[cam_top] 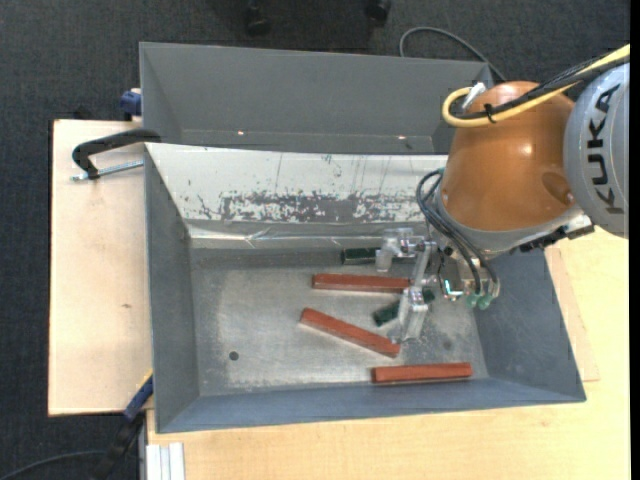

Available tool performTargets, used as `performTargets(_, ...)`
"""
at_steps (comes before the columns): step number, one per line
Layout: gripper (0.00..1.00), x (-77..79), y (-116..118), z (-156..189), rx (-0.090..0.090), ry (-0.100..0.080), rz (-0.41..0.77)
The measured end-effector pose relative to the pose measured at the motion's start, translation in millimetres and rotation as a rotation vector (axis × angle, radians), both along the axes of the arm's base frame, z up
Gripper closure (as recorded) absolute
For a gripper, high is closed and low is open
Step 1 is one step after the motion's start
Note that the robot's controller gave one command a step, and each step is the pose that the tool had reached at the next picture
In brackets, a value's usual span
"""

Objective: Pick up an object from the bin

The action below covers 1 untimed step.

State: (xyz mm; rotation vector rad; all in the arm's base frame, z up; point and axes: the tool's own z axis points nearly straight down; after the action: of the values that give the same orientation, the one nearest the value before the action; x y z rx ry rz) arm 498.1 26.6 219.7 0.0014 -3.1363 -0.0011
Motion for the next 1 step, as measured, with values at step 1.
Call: performTargets(1,0.0,-9.5,24.2,-153.1,0.001,0.002,-0.015)
